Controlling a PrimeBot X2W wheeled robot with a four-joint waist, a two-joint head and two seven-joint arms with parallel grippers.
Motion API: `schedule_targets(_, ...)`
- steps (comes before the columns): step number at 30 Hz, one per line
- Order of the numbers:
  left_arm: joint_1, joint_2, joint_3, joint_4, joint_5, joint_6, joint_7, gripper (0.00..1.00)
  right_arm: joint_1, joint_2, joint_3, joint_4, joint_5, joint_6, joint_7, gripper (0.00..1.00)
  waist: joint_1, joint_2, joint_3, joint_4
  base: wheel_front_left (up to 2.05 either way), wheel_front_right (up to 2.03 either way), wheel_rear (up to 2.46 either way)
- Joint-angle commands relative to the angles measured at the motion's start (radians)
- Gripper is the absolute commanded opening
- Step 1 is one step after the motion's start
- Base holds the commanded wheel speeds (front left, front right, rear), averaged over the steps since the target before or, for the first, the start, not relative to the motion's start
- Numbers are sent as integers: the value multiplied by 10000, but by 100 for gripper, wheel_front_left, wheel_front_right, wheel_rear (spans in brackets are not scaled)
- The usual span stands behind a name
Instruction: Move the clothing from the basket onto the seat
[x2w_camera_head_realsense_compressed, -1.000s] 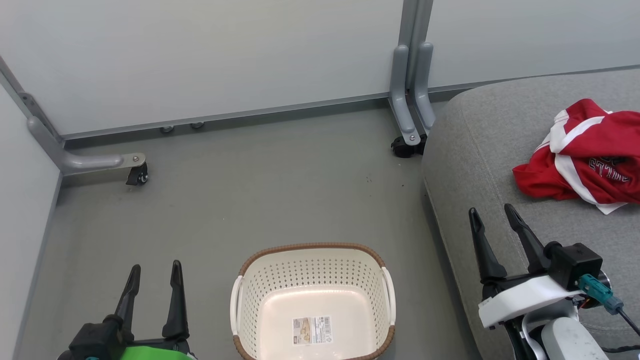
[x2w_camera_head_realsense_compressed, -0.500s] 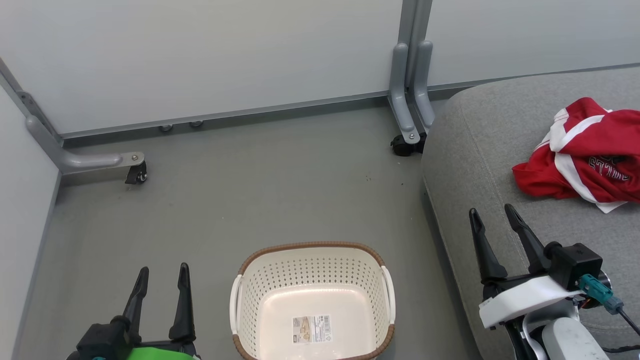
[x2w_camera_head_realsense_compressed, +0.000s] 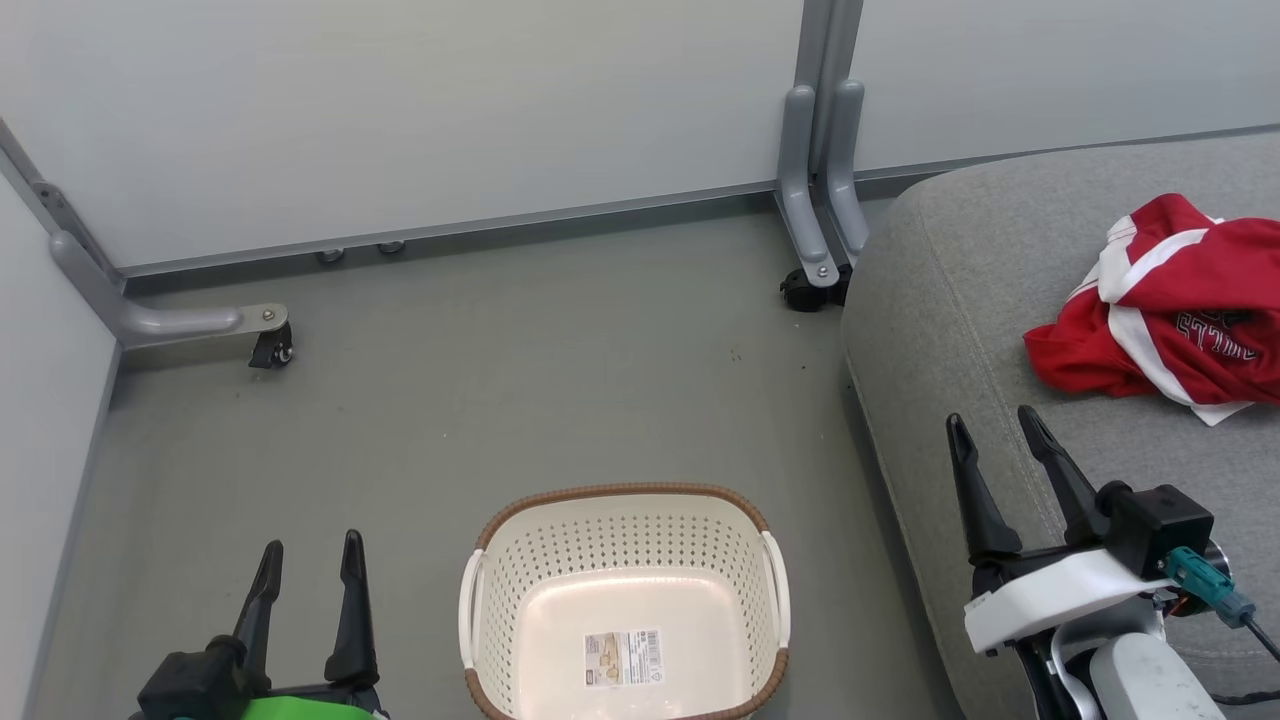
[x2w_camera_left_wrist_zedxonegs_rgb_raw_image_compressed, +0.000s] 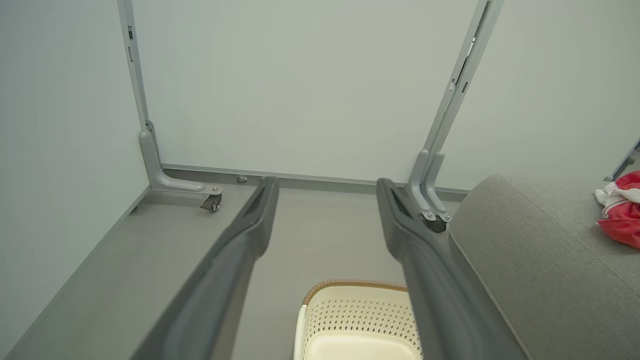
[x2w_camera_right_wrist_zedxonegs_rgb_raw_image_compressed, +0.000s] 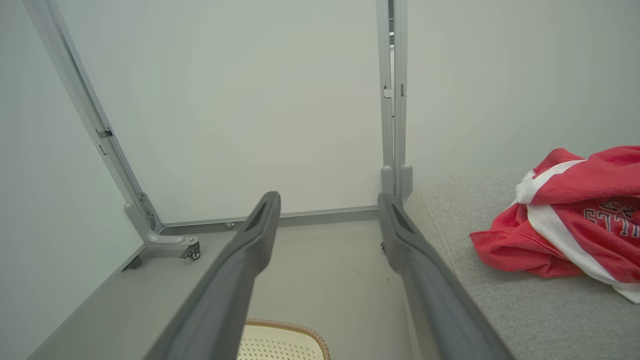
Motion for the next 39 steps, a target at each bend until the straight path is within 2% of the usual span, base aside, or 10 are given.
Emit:
schedule_targets(1,8,31,37,2,-84,-26,1,100,-39,-38,-32,-24,-62,-11,0,100,0,0,-4,1,0,0,0)
schedule_targets(6,-12,31,3,36,-112,-26,1,100,-73,0,-66,-42,39,-11,0,100,0,0,7,9,0,0,0)
schedule_targets(7,-2,0,-20,43,-83,0,0,0,-3,21,-47,-19,27,0,1,0,0,0,6,8,0,0,0)
schedule_targets(10,35,-29,-68,305,-105,2,6,0,145,114,0,230,49,0,9,0,1,0,7,8,0,0,0)
schedule_targets(23,-348,91,-8,431,-2651,6,578,0,59,265,-378,286,2477,-1,681,0,1,0,37,16,0,0,0)
schedule_targets(39,-746,185,96,542,-5092,-4,1161,0,-64,409,-768,318,4826,-2,1344,0,1,0,71,25,0,0,0)
